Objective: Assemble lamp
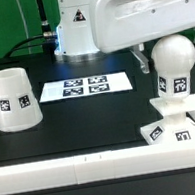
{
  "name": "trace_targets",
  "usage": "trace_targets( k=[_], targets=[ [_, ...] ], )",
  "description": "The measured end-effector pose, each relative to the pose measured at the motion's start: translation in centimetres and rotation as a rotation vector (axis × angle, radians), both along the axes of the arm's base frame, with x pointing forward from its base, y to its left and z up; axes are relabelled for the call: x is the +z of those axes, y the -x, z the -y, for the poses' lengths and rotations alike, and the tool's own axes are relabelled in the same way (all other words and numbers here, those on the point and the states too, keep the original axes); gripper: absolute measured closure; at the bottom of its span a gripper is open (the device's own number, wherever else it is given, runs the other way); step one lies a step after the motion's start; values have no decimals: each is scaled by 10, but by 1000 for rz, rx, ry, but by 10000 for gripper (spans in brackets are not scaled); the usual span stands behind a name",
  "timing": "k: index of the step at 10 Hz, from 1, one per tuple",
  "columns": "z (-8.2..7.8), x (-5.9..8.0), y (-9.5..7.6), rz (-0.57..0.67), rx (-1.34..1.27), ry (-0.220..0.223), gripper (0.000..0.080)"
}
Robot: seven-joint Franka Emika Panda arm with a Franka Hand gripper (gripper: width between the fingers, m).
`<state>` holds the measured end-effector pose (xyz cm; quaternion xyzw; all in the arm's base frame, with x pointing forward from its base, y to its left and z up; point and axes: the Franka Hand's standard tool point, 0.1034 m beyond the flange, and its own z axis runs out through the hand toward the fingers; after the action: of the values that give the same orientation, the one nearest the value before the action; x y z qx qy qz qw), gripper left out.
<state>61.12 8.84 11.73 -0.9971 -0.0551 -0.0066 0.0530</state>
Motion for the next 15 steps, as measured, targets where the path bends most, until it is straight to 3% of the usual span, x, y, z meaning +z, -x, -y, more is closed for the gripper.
trace_targets(
  k=[5, 11, 15],
  targets=[
    [0, 0, -2, -2, -27, -2, 223],
    [-5, 0, -3, -82, -718, -75, 223],
    [-8, 0, -4, -120, -962, -89, 222]
  ],
)
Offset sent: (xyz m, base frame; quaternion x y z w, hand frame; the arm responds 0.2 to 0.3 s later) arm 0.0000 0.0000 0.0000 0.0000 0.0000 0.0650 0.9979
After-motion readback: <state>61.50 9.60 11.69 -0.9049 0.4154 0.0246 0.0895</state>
